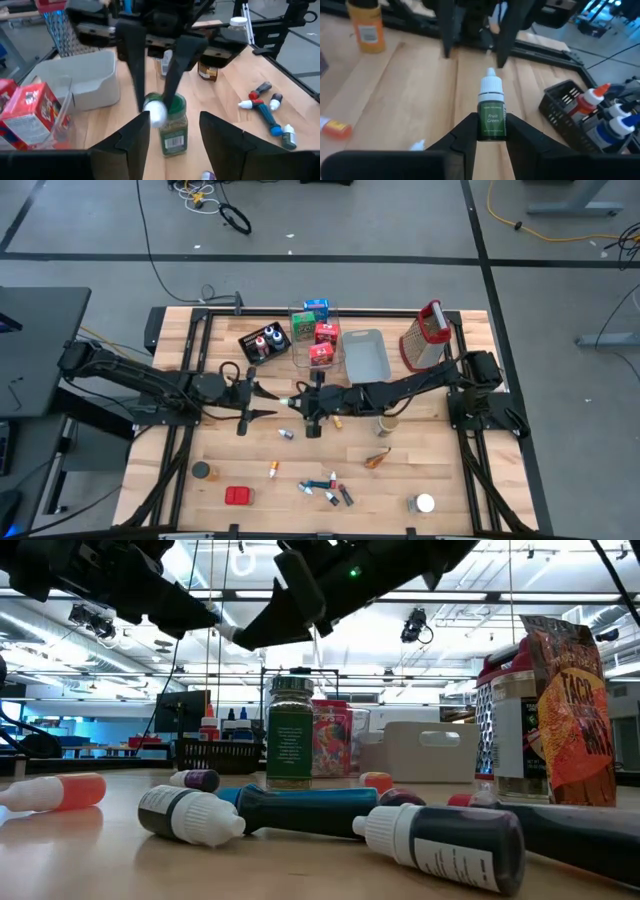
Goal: Pick & Place Kitchen Items
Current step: Put the small green food coloring bottle into the black bin
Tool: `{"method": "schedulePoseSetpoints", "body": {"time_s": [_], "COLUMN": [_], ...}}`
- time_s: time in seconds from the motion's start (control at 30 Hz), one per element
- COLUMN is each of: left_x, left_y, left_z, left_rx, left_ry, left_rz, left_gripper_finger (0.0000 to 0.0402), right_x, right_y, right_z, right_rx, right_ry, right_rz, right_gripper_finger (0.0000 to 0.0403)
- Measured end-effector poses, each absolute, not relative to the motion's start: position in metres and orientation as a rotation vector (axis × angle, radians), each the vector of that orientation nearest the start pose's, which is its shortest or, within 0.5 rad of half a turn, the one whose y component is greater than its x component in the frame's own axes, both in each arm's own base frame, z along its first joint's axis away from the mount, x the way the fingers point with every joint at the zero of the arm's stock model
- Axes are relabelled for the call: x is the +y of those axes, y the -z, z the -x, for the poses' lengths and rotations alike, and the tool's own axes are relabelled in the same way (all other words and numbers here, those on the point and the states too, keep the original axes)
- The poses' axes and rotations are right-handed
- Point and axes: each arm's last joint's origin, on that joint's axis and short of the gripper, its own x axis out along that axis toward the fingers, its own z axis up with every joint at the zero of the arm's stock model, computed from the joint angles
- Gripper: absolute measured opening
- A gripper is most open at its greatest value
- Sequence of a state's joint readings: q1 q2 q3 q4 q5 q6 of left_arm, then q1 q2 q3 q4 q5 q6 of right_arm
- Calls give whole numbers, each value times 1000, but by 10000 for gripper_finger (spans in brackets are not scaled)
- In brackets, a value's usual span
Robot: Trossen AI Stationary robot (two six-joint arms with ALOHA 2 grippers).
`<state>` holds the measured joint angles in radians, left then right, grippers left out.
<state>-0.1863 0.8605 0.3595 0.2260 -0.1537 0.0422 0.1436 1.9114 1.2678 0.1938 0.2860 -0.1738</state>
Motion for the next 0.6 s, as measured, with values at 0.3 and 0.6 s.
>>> {"method": "schedulePoseSetpoints", "body": {"time_s": [0.3, 0.6], "left_x": [-22, -23], "left_y": [-201, -200], "left_z": [-201, -206], "left_rx": [281, 256], "left_ry": [-8, -10], "left_rz": [-128, -148], "left_gripper_finger": [192, 157], "right_x": [45, 45], "right_y": [-213, -213], "right_z": [-425, -425], "right_rx": [432, 439], "right_ry": [59, 64], "right_rz": [255, 265], "right_gripper_finger": [107, 99]}}
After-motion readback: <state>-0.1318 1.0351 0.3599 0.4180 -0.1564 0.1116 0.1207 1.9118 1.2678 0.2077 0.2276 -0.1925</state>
